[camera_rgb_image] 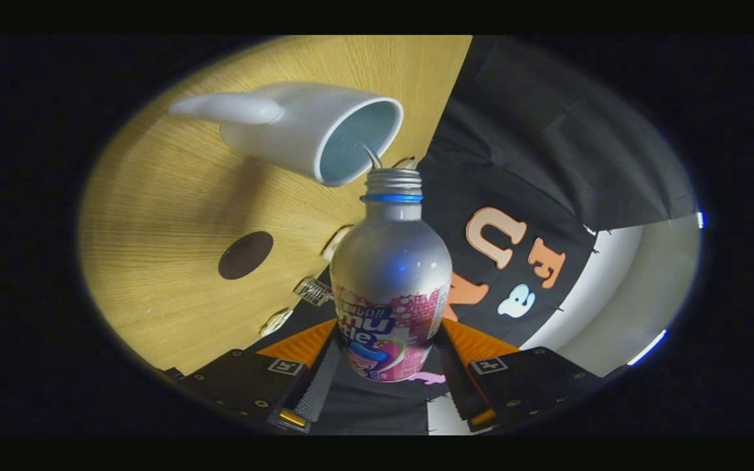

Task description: Take the bottle from table, then pour the juice into the cup, finally place the bottle on the coaster

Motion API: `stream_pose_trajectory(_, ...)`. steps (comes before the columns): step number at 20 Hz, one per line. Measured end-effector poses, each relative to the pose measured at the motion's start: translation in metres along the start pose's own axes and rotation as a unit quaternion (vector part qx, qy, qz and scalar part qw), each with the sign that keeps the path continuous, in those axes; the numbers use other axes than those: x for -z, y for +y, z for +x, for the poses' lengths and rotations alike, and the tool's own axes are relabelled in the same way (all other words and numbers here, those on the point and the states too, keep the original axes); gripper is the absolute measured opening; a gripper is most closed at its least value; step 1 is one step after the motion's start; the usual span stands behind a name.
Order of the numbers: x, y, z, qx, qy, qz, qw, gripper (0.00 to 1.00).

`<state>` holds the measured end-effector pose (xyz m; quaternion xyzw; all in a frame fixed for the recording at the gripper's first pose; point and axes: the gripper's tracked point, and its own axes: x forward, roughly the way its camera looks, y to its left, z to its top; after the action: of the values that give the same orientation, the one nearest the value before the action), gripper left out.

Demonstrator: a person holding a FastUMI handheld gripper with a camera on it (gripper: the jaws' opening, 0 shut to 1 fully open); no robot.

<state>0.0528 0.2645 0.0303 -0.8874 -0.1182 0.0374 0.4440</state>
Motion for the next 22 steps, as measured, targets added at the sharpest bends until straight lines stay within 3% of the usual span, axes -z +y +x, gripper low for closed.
stream_pose_trajectory(22,-0.0001,-0.0048,0.0023,0.0,-0.005,-0.035,0.999,0.77)
